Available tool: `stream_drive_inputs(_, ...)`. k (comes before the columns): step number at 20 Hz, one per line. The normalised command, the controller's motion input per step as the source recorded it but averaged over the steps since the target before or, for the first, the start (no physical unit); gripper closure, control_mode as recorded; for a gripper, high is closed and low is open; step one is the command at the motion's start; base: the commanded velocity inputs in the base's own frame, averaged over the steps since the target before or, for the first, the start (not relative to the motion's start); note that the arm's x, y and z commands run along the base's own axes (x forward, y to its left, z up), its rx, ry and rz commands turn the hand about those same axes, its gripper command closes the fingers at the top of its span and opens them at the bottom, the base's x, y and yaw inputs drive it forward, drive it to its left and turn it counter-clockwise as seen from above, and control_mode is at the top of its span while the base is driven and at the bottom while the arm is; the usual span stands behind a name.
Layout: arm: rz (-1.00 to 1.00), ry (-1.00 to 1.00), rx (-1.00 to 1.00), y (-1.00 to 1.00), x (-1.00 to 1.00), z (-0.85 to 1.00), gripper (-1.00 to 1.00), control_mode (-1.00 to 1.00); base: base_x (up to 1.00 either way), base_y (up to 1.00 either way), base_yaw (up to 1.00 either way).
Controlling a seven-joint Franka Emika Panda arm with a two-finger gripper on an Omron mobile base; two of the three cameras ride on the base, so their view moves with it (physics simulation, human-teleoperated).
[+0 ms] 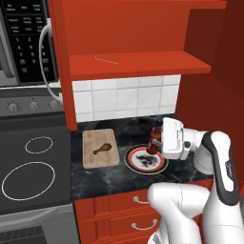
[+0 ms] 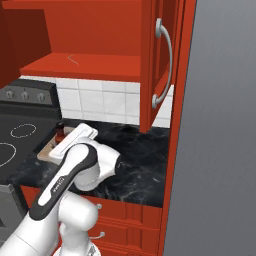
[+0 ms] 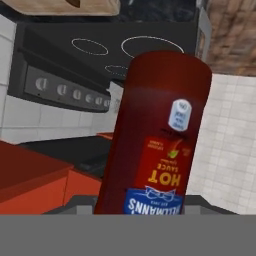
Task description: Pick the chicken drumstick from the plate and place it on the cutting board. Then pick the condiment bottle from the cabinet and place it next to the cutting board.
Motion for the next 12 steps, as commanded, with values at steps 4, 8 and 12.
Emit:
stream_drive_inputs(4, 0.00, 0.00, 0.00, 0.38, 0.01, -0.18, 1.00, -1.00, 0.00, 0.00, 0.00)
stream_drive_inputs(8, 0.00, -0.01, 0.00, 0.27, 0.11, -0.22, 1.00, -1.00, 0.00, 0.00, 0.00)
stream_drive_inputs(12, 0.00, -0.01, 0.00, 0.09, 0.18, -0.17, 1.00, -1.00, 0.00, 0.00, 0.00)
